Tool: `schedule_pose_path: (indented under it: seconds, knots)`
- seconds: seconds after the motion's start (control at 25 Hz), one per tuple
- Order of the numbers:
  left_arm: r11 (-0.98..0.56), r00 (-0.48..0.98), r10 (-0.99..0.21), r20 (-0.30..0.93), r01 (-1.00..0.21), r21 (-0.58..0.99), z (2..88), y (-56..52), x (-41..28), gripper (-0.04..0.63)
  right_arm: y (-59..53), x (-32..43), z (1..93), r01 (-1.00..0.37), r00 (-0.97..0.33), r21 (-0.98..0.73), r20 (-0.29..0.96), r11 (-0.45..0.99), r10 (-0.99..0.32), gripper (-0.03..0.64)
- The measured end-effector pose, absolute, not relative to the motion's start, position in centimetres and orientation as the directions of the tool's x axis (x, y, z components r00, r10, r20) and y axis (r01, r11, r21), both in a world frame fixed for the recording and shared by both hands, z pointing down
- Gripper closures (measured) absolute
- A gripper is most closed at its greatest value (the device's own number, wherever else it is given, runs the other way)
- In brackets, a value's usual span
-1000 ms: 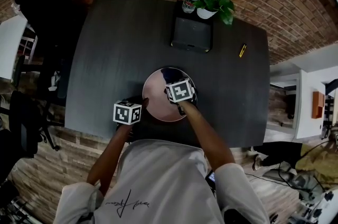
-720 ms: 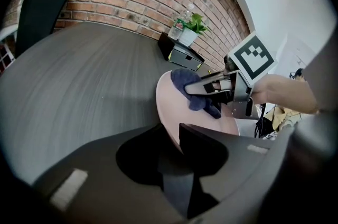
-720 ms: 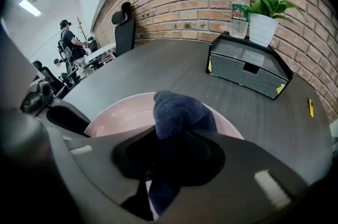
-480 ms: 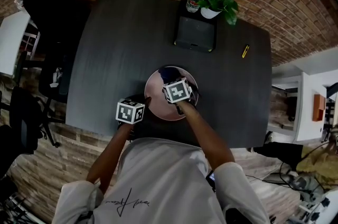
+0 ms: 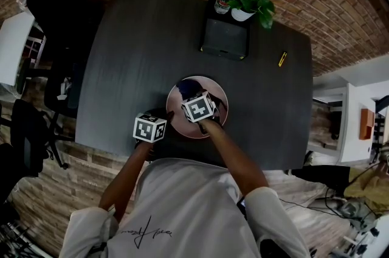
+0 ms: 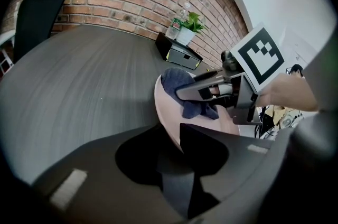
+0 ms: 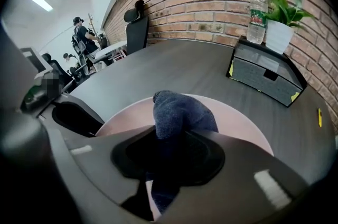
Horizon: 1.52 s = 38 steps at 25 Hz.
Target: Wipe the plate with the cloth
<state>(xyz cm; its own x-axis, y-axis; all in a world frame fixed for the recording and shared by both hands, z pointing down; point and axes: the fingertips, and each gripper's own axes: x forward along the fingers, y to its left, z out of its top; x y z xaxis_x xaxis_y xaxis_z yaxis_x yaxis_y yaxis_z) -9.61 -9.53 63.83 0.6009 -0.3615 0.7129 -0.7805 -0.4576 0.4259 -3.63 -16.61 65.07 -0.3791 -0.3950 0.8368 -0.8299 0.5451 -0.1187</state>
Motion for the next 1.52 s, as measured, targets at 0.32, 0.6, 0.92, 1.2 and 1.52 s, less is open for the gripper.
schedule_pose_path:
  seconds: [0.32, 0.6, 0.92, 1.2, 1.52]
  knots:
    - [-0.453, 0.608, -0.362, 0.706, -0.777, 0.437, 63.9, -9.6, -9.7, 0.472, -15.9, -4.8, 65.2, -0.807, -0.393, -0.115, 0.837, 0.58, -0.381, 0.515]
    - [-0.43, 0.63, -0.368, 0.684, -0.767, 0.476, 63.9, -9.6, -9.7, 0.475, -15.1, -5.7, 65.2, -0.78, -0.421, -0.124, 0.829, 0.614, -0.368, 0.514]
    - [-0.41, 0.641, -0.359, 0.678, -0.761, 0.503, 64.5, -9.3, -9.8, 0.476, -14.1, -6.7, 65.3, -0.758, -0.462, -0.163, 0.817, 0.631, -0.344, 0.514]
    - [-0.406, 0.65, -0.364, 0.667, -0.755, 0.515, 64.5, -9.3, -9.8, 0.476, -13.3, -7.2, 65.2, -0.754, -0.487, -0.194, 0.807, 0.627, -0.335, 0.512]
    - [-0.385, 0.66, -0.375, 0.651, -0.75, 0.538, 64.7, -9.2, -9.8, 0.477, -12.5, -7.5, 65.3, -0.752, -0.512, -0.237, 0.798, 0.615, -0.318, 0.512]
